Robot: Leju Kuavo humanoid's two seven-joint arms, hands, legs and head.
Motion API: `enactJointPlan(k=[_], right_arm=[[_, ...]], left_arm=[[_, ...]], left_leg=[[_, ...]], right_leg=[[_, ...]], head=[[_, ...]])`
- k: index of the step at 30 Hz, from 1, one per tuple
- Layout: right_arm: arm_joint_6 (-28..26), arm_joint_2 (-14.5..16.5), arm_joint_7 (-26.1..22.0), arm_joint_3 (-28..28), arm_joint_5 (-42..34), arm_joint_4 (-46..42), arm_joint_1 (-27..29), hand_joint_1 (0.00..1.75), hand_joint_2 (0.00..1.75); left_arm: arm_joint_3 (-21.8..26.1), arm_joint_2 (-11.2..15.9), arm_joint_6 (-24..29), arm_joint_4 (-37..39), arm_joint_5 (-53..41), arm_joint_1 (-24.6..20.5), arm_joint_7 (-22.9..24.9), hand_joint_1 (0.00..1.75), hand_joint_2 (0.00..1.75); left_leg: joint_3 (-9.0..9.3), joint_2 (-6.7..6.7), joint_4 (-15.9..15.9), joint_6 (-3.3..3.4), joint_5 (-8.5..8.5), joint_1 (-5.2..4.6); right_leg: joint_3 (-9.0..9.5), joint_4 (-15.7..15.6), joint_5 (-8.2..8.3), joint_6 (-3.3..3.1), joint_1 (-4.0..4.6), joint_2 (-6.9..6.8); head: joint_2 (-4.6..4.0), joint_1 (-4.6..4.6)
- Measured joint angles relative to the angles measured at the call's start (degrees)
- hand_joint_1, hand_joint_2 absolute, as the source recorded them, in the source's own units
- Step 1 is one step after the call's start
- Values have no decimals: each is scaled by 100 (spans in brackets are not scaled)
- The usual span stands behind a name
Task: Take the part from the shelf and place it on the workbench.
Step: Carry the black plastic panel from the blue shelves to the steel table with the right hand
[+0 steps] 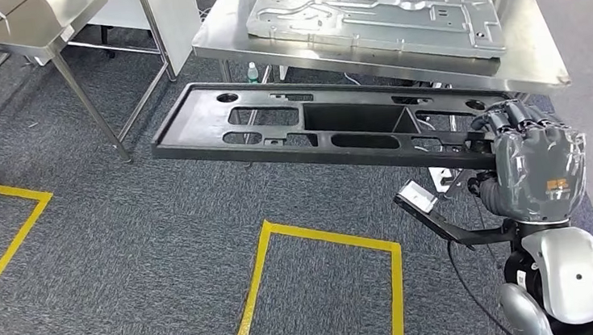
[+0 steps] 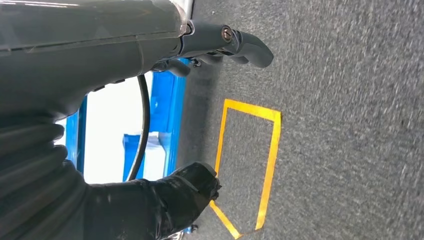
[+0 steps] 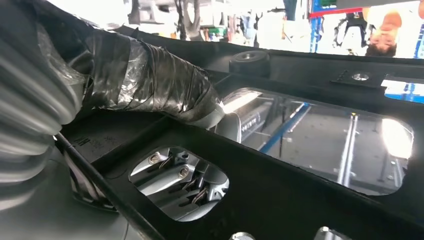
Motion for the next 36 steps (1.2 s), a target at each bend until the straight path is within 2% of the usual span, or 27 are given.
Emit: enactJointPlan(k=[3,4,5,6,7,8,9,10,12,14,15,16,18,19,20,21,22,23,24,25,28,29,30,32,34,35,36], right_arm=[[7,63,-65,-1,0,79,-123,175,175],[7,89,-75,0,0,116,-146,175,175],[8,110,-84,1,0,149,-162,175,175],[9,126,-93,1,0,177,-184,175,175],[10,139,-104,1,0,206,-216,175,175],[10,149,-113,1,0,231,-253,175,175],[10,159,-120,2,-1,252,-293,175,175],[9,168,-128,3,-3,274,-334,175,175],[6,188,-141,4,-12,308,-398,175,175],[2,209,-154,4,-21,336,-431,175,175],[0,221,-160,4,-22,350,-451,175,175],[-2,234,-163,5,-25,364,-469,175,175],[-2,262,-167,5,-27,397,-499,175,175],[-2,275,-167,5,-28,419,-501,175,175],[-2,291,-167,5,-28,440,-501,175,175],[-2,307,-168,6,-29,462,-501,175,175],[-2,320,-168,7,-29,479,-502,175,175],[-3,331,-169,7,-30,496,-504,175,175],[-3,338,-168,7,-31,510,-514,175,175],[-4,341,-167,7,-32,523,-524,175,175],[-7,355,-166,10,-33,542,-545,175,175],[-8,361,-167,12,-33,543,-547,175,175],[-9,364,-167,13,-33,544,-556,175,175],[-11,368,-167,14,-33,555,-572,175,175],[-10,374,-166,14,-33,576,-579,175,175],[-9,376,-166,14,-33,586,-578,175,175],[-9,378,-167,14,-33,595,-578,175,175]], left_arm=[[2,-2,-104,-91,50,9,-114,0,175],[2,-2,-136,-120,68,9,-138,0,175],[2,-2,-158,-141,79,11,-149,0,175],[2,-2,-174,-158,88,12,-154,0,175],[3,-2,-186,-169,94,14,-157,0,175],[4,-2,-192,-177,96,19,-157,0,175],[6,-1,-196,-180,96,16,-158,0,175],[6,0,-198,-184,96,12,-159,0,175],[6,2,-198,-191,96,-3,-162,0,175],[7,9,-190,-196,93,-9,-165,0,175],[8,14,-182,-199,92,-12,-165,0,175],[8,19,-175,-202,90,-10,-167,0,175],[8,24,-162,-207,88,-7,-166,0,175],[8,27,-156,-207,85,-2,-166,0,175],[8,36,-150,-207,81,8,-164,0,175],[9,45,-145,-208,76,19,-162,0,175],[9,56,-141,-208,72,29,-160,0,175],[10,65,-139,-208,70,45,-158,0,175],[10,68,-139,-208,70,52,-156,0,175],[10,71,-139,-208,70,53,-156,0,175],[10,71,-137,-212,73,31,-155,0,175],[10,71,-137,-213,78,24,-155,0,175],[10,72,-137,-213,85,19,-155,0,175],[11,78,-138,-213,95,16,-155,0,175],[13,86,-137,-213,96,22,-153,0,175],[14,89,-137,-213,96,27,-153,0,175],[15,90,-138,-213,97,32,-152,0,175]], left_leg=[[34,13,-10,51,-35,1],[53,12,-10,53,-54,-1],[85,9,-10,49,-78,-1],[131,6,-10,40,-107,-1],[188,5,-13,27,-141,-2],[237,7,-24,11,-173,-4],[275,9,-38,-10,-199,-8],[296,16,-55,-33,-218,-11],[330,43,-107,-86,-242,-17],[362,59,-67,-138,-296,-24],[303,52,94,-156,-369,-28],[155,41,379,-166,-482,-28],[-351,27,1161,-178,-723,-28],[-592,27,1442,-183,-730,-27],[-744,27,1529,-185,-610,-27],[-774,27,1376,-180,-357,-28],[-705,26,1027,-170,-25,-28],[-587,18,675,-156,223,-32],[-465,12,345,-142,366,-36],[-381,3,155,-123,403,-47],[-259,-14,27,-27,255,-61],[-202,-18,-3,11,218,-49],[-132,-19,-30,41,182,-36],[3,-24,-62,73,90,-22],[140,-35,-67,65,-29,-22],[228,-42,-68,56,-99,-22],[328,-49,-69,46,-172,-22]], right_leg=[[-583,1074,-414,64,-30,-51],[-744,1321,-436,72,-38,-56],[-797,1348,-338,68,-43,-57],[-734,1150,-136,52,-43,-60],[-576,760,127,22,-36,-69],[-401,386,306,-16,-17,-87],[-245,60,410,-61,11,-105],[-140,-142,421,-101,38,-124],[-63,-266,332,-161,72,-122],[55,-378,307,-203,25,-103],[134,-438,297,-228,4,-100],[212,-482,276,-252,-15,-101],[314,-500,195,-285,4,-98],[368,-499,143,-289,10,-90],[435,-498,86,-287,16,-76],[518,-497,23,-278,18,-61],[611,-495,-49,-263,18,-49],[680,-492,-121,-241,21,-41],[729,-479,-194,-208,34,-32],[757,-478,-249,-175,35,-27],[821,-424,-291,-78,26,-16],[790,-302,-285,-48,25,-23],[669,-86,-307,-22,16,-33],[215,590,-473,40,-11,-53],[-297,1142,-714,70,-37,-58],[-462,1204,-744,68,-41,-61],[-540,1090,-663,50,-40,-65]], head=[[0,2],[0,2],[0,2],[0,3],[0,3],[0,2],[1,1],[1,-2],[1,-6],[0,-10],[0,-17],[1,-24],[0,-32],[1,-32],[0,-31],[0,-32],[0,-32],[0,-29],[1,-29],[1,-28],[1,-32],[1,-31],[2,-29],[2,-24],[1,-25],[1,-24],[1,-24]])
